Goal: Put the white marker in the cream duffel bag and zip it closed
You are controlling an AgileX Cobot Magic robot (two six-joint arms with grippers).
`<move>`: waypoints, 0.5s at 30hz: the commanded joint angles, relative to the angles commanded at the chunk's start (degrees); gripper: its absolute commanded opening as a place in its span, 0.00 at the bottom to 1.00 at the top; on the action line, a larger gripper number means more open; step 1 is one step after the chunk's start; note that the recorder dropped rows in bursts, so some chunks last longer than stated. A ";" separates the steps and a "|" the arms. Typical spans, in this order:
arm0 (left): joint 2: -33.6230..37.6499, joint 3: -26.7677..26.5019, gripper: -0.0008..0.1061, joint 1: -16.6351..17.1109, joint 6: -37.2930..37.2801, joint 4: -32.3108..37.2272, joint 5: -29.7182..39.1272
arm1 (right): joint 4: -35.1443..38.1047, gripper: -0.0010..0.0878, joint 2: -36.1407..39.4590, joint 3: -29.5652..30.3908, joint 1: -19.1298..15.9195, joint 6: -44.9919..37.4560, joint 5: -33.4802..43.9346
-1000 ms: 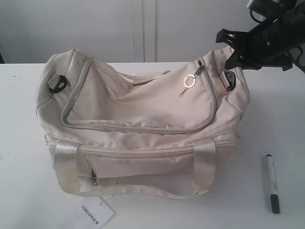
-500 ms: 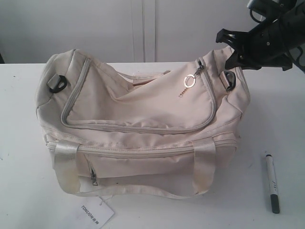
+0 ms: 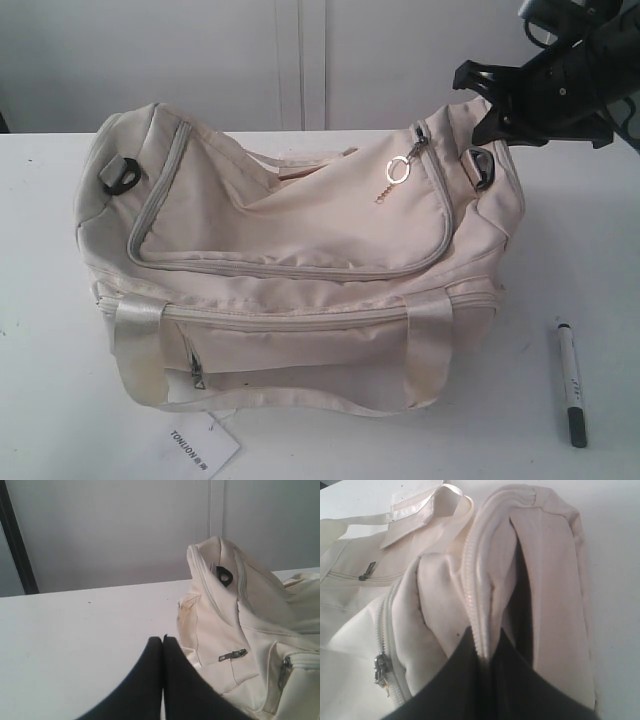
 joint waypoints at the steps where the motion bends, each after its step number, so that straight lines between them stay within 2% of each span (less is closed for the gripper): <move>1: 1.15 -1.26 0.01 0.00 1.66 0.55 0.42 | 0.00 0.01 0.00 0.00 0.00 0.00 0.00; 9: 10.84 -7.44 0.01 0.00 3.47 0.55 0.42 | 0.00 0.01 0.00 0.00 0.00 0.00 0.00; 15: 16.33 -12.37 0.01 0.00 3.65 0.98 2.93 | 0.00 0.01 0.00 0.00 0.00 0.00 0.00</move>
